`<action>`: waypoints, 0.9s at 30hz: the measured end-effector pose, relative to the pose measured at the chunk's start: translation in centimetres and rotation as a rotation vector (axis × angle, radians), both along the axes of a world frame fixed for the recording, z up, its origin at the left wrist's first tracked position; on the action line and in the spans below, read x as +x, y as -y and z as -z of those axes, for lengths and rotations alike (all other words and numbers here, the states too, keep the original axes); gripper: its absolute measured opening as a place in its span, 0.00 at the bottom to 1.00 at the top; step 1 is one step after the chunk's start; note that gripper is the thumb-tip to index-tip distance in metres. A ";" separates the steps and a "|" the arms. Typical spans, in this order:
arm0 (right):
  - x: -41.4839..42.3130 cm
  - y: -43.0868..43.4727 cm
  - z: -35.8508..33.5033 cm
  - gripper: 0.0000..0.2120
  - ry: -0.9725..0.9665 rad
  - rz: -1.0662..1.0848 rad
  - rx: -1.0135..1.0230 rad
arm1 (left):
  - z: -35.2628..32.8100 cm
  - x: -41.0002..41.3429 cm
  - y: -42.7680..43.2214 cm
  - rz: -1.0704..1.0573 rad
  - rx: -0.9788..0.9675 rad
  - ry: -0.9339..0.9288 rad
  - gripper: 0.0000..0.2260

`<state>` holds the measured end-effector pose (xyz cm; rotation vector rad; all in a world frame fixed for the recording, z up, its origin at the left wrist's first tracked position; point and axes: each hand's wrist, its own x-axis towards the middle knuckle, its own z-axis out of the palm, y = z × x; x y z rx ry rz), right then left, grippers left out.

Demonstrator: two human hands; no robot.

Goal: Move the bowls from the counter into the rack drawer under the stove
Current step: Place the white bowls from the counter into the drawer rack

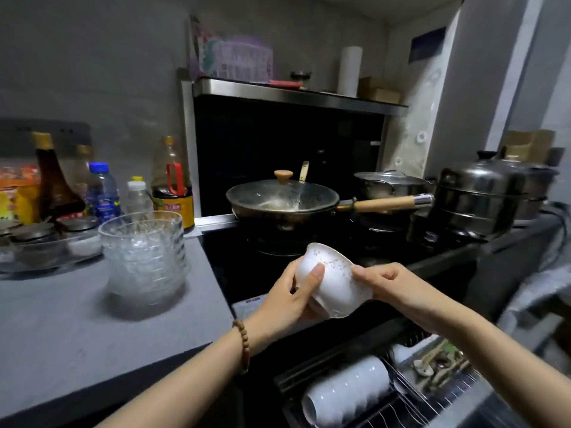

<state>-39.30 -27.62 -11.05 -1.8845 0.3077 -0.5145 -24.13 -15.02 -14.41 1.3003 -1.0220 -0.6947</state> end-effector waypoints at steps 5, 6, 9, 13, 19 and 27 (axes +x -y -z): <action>-3.9 1.4 4.8 0.20 -0.129 0.052 0.164 | 4.9 -3.4 2.0 0.117 0.177 -0.041 0.20; -4.3 1.8 5.8 0.23 -0.158 0.059 0.177 | 5.8 -3.8 2.3 0.137 0.215 -0.046 0.19; -4.6 2.7 8.8 0.28 -0.231 0.066 0.197 | 8.6 -4.4 3.1 0.170 0.324 -0.051 0.24; -3.7 3.7 12.7 0.21 -0.331 0.021 0.261 | 12.4 -3.5 3.6 0.142 0.449 -0.109 0.19; -1.9 5.2 17.9 0.06 -0.420 -0.041 0.243 | 17.3 -1.2 4.2 0.095 0.561 -0.172 0.17; 0.9 6.0 22.8 0.02 -0.423 0.015 0.348 | 22.9 0.5 4.7 0.112 0.708 -0.151 0.29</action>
